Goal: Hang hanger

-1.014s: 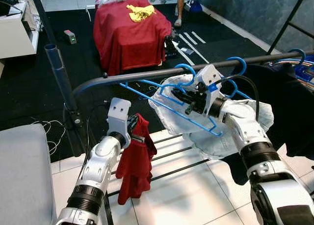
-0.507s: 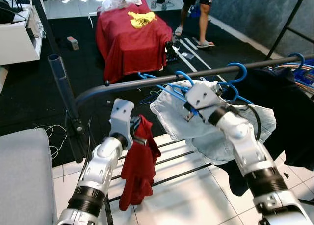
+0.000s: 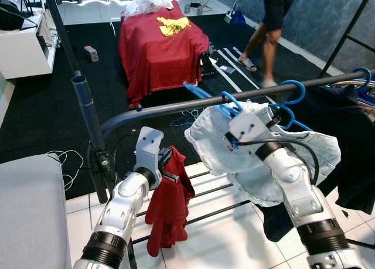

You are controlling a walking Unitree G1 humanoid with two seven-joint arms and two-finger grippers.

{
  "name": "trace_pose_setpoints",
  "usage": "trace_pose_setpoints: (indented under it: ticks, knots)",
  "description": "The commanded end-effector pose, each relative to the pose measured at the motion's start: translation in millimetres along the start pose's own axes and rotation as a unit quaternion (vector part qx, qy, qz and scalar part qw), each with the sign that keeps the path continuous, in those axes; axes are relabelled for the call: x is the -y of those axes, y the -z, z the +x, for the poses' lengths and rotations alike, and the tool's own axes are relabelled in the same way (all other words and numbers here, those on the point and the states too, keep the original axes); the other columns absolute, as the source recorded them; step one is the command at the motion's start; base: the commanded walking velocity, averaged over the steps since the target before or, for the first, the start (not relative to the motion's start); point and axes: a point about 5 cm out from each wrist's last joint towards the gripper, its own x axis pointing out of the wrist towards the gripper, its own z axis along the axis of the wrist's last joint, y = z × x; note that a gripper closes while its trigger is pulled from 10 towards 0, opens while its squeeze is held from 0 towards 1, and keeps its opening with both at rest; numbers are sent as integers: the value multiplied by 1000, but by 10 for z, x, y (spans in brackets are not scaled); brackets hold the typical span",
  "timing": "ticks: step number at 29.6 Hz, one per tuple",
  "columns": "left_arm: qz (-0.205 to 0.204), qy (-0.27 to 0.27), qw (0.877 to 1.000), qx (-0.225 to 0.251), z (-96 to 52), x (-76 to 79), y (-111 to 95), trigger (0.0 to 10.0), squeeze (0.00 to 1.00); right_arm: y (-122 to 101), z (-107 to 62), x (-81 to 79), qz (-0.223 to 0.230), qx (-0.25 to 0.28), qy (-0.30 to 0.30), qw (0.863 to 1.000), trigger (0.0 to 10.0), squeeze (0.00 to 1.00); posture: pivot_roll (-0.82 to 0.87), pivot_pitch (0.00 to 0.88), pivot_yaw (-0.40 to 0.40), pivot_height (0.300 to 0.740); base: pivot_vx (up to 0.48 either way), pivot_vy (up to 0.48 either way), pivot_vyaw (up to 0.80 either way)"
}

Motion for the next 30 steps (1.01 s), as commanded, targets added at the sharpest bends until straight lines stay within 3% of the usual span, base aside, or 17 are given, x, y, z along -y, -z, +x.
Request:
trace_pose_setpoints:
  ticks: [1,3,6,7,12,13,14,17,18,19,22,30]
  knots:
    - [9,6,1000,14,32,14,-58,10000,0,47,-2,101,32,-6,31,999,0,0,-87,136,-16,740,0,0,0]
    - [12,6,1000,14,38,8,-66,10000,0,-46,37,197,51,25,59,997,0,0,-88,138,-18,740,0,0,0]
    - [16,3,1000,15,49,-6,-83,10000,0,-253,155,406,143,90,122,978,0,0,-88,143,-23,740,0,0,0]
    - [17,3,1000,15,50,-6,-88,10000,0,-320,170,429,147,116,124,974,0,0,-87,148,-25,740,0,0,0]
    - [19,3,1000,18,47,2,-97,10000,0,-473,171,246,153,168,48,973,0,0,-85,151,-26,740,0,0,0]
    - [19,4,1000,19,39,5,-94,10000,0,-482,152,147,159,169,18,973,0,0,-85,153,-28,740,0,0,0]
    - [19,4,1000,19,39,5,-94,10000,0,-482,152,147,159,169,18,973,0,0,-85,153,-28,740,0,0,0]
    - [-4,-3,1000,11,-17,4,-32,10000,0,-334,-61,-293,158,136,-68,976,0,0,-85,160,-39,740,0,0,0]
    - [-7,-5,1000,7,-39,5,2,10000,0,-234,-174,-388,178,122,-56,975,0,0,-84,162,-45,740,0,0,0]
    - [-7,-5,1000,7,-39,5,2,10000,0,-234,-174,-388,178,122,-56,975,0,0,-84,162,-45,740,0,0,0]
    - [-13,-12,1000,-1,-82,21,72,10000,0,-28,-415,-457,224,92,16,970,0,0,-84,164,-42,740,0,0,0]
    - [-18,-10,1000,-2,-97,43,93,10000,0,128,-564,-477,228,58,86,968,0,0,-85,173,-36,740,0,0,0]
